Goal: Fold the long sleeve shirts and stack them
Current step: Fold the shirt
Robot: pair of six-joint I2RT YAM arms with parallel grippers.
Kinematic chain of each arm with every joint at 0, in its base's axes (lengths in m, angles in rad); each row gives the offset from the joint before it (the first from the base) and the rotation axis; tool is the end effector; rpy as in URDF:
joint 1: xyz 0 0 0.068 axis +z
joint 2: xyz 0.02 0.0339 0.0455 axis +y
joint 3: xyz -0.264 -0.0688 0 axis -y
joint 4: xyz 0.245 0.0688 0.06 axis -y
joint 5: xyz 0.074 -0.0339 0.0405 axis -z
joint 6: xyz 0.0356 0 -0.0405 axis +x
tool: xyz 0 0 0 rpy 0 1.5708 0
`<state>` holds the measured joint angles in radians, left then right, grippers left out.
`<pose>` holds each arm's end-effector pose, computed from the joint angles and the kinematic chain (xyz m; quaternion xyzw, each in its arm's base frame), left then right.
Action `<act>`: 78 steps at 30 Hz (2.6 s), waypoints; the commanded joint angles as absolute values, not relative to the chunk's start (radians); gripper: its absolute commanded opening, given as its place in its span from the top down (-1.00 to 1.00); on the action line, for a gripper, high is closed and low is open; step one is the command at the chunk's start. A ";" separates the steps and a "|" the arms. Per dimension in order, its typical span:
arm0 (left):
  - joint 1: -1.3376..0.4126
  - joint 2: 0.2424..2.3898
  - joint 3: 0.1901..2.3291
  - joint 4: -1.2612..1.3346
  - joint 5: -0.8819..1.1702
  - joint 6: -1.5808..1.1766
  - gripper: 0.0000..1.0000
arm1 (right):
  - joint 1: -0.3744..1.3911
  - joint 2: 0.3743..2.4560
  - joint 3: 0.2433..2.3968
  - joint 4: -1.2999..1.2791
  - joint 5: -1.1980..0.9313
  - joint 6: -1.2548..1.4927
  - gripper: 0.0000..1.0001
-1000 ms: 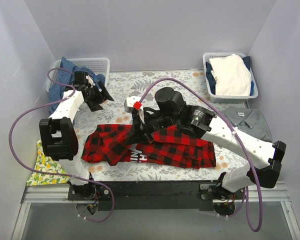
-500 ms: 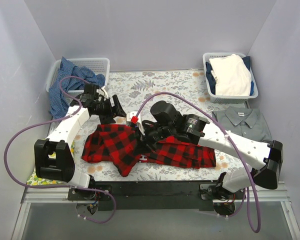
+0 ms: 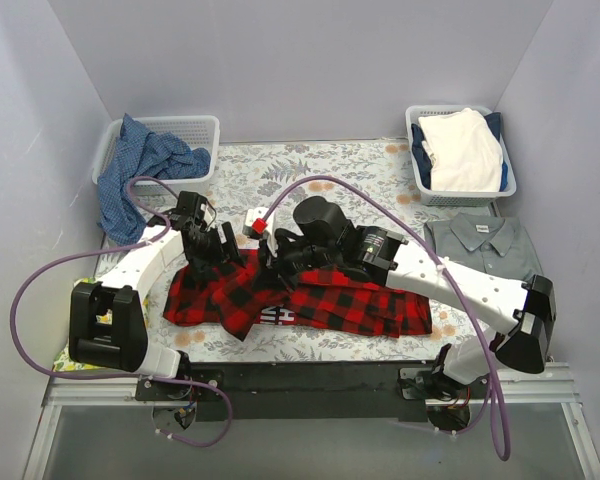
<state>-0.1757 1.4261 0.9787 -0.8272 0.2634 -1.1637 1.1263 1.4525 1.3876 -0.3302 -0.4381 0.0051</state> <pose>0.2548 -0.0546 0.2192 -0.4478 0.8725 -0.1926 0.0341 0.1305 0.3092 0.3787 -0.5339 0.6239 0.4428 0.3601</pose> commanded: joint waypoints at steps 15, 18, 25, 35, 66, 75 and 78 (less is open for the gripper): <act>-0.087 1.462 1.107 -0.785 0.043 -1.250 -0.54 | 0.867 1.169 1.008 -0.186 0.084 0.330 0.97; -0.081 1.462 1.117 -0.785 0.038 -1.247 -0.54 | 0.862 1.195 0.980 -0.187 0.090 0.344 0.97; -0.078 1.459 1.138 -0.795 0.057 -1.239 -0.54 | 0.854 1.120 0.787 -0.210 0.369 0.498 0.97; -0.077 1.476 1.137 -0.792 0.138 -1.201 -0.53 | 0.833 1.156 0.747 -0.176 0.509 0.580 0.97; -0.216 1.516 1.088 -0.712 0.526 -1.100 -0.43 | 0.496 1.368 0.840 -0.203 0.071 0.410 -0.24; -0.273 1.545 1.028 -0.700 0.549 -1.069 -0.42 | 0.449 1.508 0.911 -0.184 -0.167 0.316 -0.20; -0.281 1.560 1.019 -0.699 0.535 -1.066 -0.42 | 0.449 1.546 0.925 -0.193 -0.209 0.293 -0.20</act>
<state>-0.2703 1.5429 1.0374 -0.7002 0.5251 -1.0893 0.4522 1.5066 0.8814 -0.2050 -0.0998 0.3553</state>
